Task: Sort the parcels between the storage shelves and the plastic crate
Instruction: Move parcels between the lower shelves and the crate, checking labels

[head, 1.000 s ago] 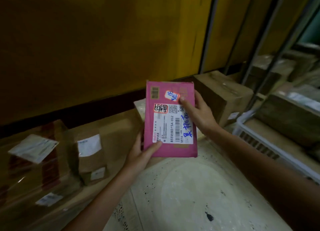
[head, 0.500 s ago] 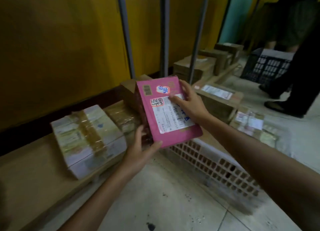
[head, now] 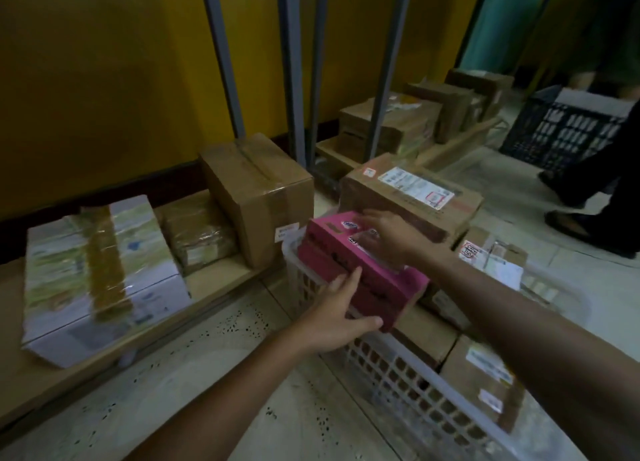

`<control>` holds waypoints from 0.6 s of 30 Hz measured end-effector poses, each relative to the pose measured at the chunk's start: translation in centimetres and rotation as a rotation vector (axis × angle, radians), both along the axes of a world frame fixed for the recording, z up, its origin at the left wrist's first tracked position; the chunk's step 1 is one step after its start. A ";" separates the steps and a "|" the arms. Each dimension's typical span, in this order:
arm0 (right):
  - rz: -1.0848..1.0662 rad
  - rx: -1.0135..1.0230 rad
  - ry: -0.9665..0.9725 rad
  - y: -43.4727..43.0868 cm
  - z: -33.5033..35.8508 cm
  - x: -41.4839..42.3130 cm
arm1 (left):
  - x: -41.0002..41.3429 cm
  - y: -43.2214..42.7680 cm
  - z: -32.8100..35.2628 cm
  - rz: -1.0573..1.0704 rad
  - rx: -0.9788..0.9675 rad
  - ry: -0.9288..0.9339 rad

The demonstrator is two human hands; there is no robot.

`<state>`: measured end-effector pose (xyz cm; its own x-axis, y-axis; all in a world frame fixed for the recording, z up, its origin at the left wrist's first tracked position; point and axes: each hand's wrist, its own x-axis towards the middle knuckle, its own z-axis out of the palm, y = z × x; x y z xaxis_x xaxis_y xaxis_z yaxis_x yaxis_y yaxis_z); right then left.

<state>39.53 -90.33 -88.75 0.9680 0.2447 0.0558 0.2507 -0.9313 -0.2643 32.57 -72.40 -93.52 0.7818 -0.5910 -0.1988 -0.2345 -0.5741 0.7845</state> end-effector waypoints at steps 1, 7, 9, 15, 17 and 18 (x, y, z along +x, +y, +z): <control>0.000 0.039 0.005 0.0 -0.8 -0.1 | 0.2 -0.2 -0.3 0.004 0.015 -0.020; -0.032 0.068 -0.023 0.7 -1.7 0.5 | 0.5 -0.1 -1.8 -0.022 0.057 -0.094; -0.016 0.024 0.007 1.4 -1.3 0.7 | 0.5 -0.3 -2.0 -0.020 0.095 -0.102; 0.139 -0.170 -0.053 3.6 -4.2 0.1 | 0.8 0.1 -2.2 -0.076 0.377 -0.360; 0.112 -0.091 -0.071 3.5 -4.6 0.3 | 1.0 0.8 -2.1 -0.025 0.268 -0.393; 0.112 -0.072 -0.071 3.4 -4.6 0.4 | 1.2 1.2 -2.0 0.014 0.188 -0.385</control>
<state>39.90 -86.88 -93.39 0.9284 0.3573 0.1016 0.3702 -0.9122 -0.1755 33.74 -71.17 -95.48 0.8280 -0.5607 0.0058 -0.4805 -0.7041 0.5228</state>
